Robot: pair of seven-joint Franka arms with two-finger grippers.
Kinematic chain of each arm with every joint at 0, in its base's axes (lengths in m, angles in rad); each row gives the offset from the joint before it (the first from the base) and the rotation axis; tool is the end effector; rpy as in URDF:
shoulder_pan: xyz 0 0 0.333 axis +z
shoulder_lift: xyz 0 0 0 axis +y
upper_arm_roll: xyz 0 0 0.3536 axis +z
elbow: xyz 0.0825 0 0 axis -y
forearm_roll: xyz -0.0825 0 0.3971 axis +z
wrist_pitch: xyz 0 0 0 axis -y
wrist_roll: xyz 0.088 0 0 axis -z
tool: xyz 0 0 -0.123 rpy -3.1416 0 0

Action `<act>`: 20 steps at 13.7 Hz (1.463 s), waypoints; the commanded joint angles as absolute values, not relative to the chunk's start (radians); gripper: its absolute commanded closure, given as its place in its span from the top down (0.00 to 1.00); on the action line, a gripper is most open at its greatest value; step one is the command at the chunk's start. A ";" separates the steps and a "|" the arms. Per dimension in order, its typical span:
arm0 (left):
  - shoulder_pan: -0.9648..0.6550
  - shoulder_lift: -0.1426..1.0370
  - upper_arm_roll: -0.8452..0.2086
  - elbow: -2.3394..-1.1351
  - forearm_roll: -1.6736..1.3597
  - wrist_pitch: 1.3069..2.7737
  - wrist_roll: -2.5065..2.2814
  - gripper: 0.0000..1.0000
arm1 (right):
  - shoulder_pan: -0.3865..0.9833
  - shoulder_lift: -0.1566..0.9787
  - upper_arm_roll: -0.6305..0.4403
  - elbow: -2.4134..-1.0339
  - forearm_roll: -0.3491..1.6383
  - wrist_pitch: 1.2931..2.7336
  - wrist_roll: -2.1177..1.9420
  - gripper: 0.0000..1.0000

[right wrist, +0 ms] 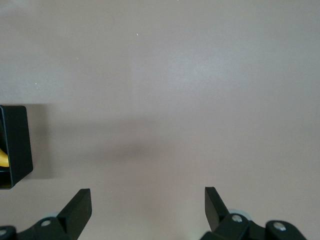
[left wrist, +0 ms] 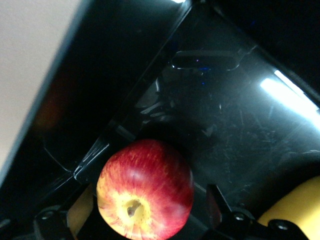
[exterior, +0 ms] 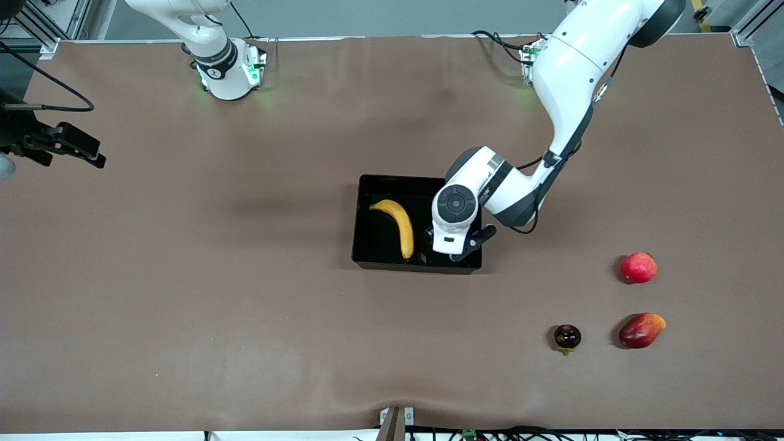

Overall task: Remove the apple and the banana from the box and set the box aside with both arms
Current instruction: 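Lift the apple out with the left gripper and carry it beside the fruits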

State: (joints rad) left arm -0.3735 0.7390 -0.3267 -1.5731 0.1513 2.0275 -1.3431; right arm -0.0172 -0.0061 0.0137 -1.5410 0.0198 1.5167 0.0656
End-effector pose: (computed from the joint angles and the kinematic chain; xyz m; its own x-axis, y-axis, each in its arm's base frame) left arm 0.5621 -0.4206 0.2088 0.7991 0.5812 -0.1536 0.5486 -0.8096 -0.2088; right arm 0.5600 0.0006 0.6592 0.9975 -0.0680 -0.0194 -0.0683 -0.9975 -0.0185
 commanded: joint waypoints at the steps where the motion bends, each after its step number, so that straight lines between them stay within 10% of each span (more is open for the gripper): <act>1: -0.387 0.742 -0.324 -1.572 0.179 2.034 -1.381 1.00 | -0.029 -0.008 0.020 -1.539 0.029 1.520 0.063 1.00; 2: -0.387 0.742 -0.324 -1.580 0.179 2.033 -1.381 0.97 | -0.031 -0.008 0.018 -1.539 0.029 1.520 0.061 1.00; 5: -0.385 0.735 -0.324 -1.577 0.179 2.026 -1.374 0.14 | -0.037 -0.006 0.020 -1.539 0.029 1.520 0.061 1.00; 6: -0.384 0.726 -0.325 -1.571 0.179 2.019 -1.374 0.00 | -0.034 -0.006 0.020 -1.537 0.028 1.522 0.061 1.00; 20: -0.059 0.420 -0.318 -1.509 0.236 1.707 -0.798 0.00 | -0.028 -0.009 0.023 -1.534 0.029 1.500 0.066 1.00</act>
State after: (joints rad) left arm -0.1260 0.4252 -0.3081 -1.4621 0.1823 1.7048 -0.8569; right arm -0.0187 -0.0058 0.0161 -1.5406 0.0199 1.5112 0.0657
